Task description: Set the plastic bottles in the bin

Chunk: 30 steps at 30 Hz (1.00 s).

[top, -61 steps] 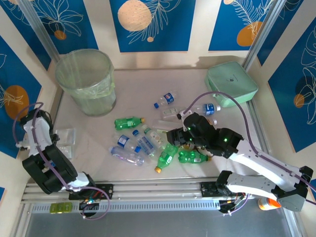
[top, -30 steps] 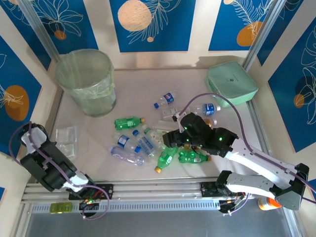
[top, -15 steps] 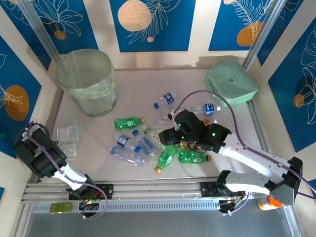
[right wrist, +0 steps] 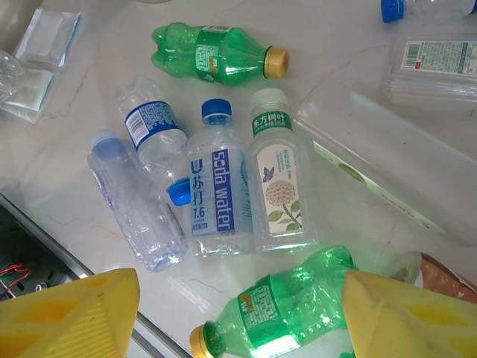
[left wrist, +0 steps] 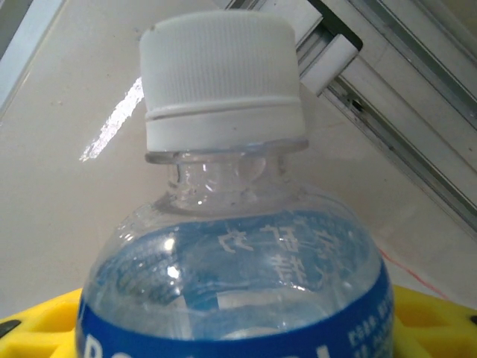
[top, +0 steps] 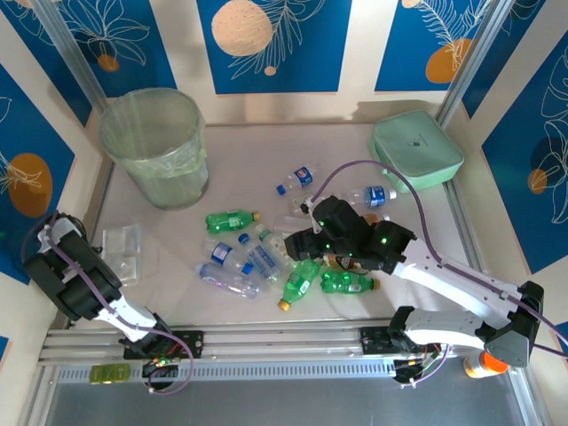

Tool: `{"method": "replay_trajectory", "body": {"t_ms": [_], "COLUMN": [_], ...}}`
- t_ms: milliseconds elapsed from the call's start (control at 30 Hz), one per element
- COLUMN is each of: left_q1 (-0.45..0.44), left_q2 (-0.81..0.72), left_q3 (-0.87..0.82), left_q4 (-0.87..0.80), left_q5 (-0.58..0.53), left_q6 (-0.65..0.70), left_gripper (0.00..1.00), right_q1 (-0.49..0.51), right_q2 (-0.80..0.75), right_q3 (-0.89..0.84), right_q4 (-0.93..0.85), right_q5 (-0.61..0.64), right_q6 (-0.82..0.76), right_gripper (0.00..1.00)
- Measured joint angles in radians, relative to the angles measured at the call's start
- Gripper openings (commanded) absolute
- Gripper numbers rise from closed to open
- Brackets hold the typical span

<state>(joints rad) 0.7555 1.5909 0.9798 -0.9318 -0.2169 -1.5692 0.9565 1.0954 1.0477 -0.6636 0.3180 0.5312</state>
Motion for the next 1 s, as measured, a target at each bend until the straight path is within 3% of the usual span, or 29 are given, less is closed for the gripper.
{"method": "replay_trajectory", "body": {"t_ms": [200,400,567,733,867,1000], "left_q1": [-0.116,-0.382,-0.563,-0.872,-1.081,-1.191], "left_q2": [-0.092,-0.215,-0.417,-0.639,-0.752,-0.764], "left_q3": [0.064,0.137,0.087,-0.021,-0.064,-0.031], "left_q4": [-0.072,-0.154,-0.214,-0.206,-0.121,-0.018], "left_q5": [-0.013,-0.061,-0.09,-0.079,-0.048,0.051], "left_q6": [0.042,0.117,0.167,0.218,0.36,0.623], "left_gripper": [0.48,0.48,0.42,0.36,0.36,0.37], "right_q1": [0.002,0.002,-0.005,-0.031,-0.046,-0.055], "right_q2": [-0.059,-0.102,-0.14,-0.177,-0.175,-0.168], "right_q3": [0.0,0.012,0.024,0.039,0.069,0.1], "right_q4": [-0.023,-0.051,-0.066,-0.087,-0.093,-0.1], "right_q5": [0.029,0.072,0.107,0.12,0.119,0.112], "right_q6": [0.0,-0.012,-0.035,-0.057,-0.072,-0.095], "right_gripper": [0.73,0.73,0.73,0.73,0.73,0.73]}}
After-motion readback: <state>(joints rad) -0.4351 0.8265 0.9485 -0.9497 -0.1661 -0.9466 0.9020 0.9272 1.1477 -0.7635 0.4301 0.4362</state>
